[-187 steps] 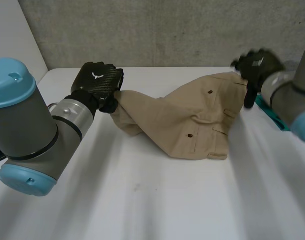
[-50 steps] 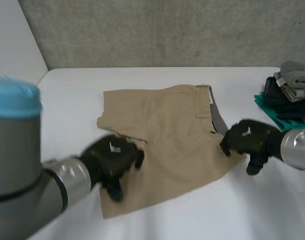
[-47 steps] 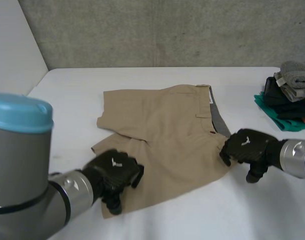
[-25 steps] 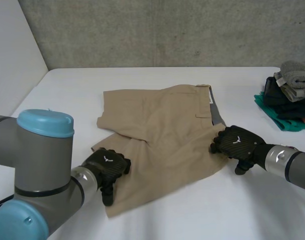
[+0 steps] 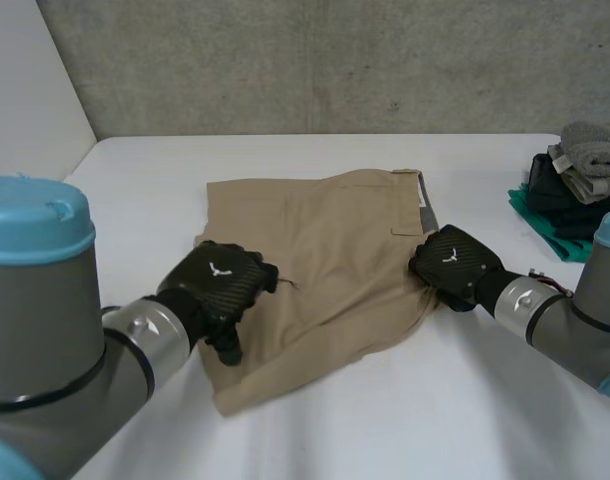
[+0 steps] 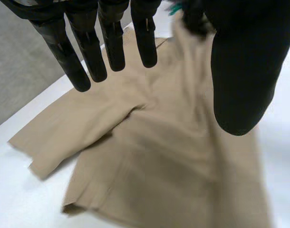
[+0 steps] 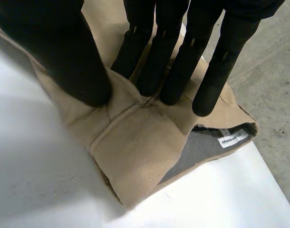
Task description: Fold the laundry.
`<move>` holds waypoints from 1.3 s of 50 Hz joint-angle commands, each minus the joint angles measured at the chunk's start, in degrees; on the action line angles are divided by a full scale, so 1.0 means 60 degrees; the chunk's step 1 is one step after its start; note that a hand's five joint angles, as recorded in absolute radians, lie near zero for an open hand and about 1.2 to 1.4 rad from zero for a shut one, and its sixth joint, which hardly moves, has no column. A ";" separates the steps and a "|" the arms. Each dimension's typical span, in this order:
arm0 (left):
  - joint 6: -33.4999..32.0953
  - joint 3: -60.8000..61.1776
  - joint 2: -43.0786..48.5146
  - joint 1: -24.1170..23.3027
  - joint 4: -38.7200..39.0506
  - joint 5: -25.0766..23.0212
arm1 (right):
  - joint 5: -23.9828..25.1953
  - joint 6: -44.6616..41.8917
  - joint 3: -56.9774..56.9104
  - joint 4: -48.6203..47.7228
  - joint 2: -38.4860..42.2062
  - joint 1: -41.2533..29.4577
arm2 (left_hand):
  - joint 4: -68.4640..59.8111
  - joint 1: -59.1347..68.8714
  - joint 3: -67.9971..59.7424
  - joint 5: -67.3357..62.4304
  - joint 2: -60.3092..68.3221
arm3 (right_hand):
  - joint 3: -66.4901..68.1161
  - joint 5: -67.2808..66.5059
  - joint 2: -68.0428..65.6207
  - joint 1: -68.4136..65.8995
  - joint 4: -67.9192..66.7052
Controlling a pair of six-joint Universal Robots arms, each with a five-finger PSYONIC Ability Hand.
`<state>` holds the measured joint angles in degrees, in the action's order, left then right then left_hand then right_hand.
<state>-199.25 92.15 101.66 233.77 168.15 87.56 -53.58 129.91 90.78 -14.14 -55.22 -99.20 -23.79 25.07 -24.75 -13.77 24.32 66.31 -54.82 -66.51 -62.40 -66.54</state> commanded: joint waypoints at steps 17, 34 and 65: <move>-0.0161 -0.0079 0.1995 -0.1111 -0.0618 0.0904 | -0.0738 0.1317 -0.0687 0.0554 -0.0171 -0.0473 | -0.1023 0.0809 -0.0862 -0.1025 0.0935 | 0.2282 -0.2529 -0.2248 -0.2933 -0.2243; -0.1333 -0.0959 0.3257 -0.0452 0.0890 0.1987 | -0.0797 0.1478 -0.0599 0.0657 -0.0201 -0.0444 | -0.0791 0.0577 -0.0630 -0.0793 0.0703 | 0.2282 -0.2529 -0.2248 -0.2933 -0.2243; -0.3179 0.0066 0.0652 -0.0173 -0.1434 0.0511 | -0.2158 -0.2443 0.0747 0.8504 -0.3261 0.0830 | -0.9369 0.9155 -0.9208 -0.9371 0.9280 | 0.2282 -0.2529 -0.2248 -0.2933 -0.2243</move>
<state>-216.75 88.36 114.38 233.33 173.79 96.21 -63.27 129.80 90.75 13.39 -66.93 -97.87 -68.46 65.92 -67.77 -56.77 68.14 67.81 -57.52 -67.04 -62.40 -68.41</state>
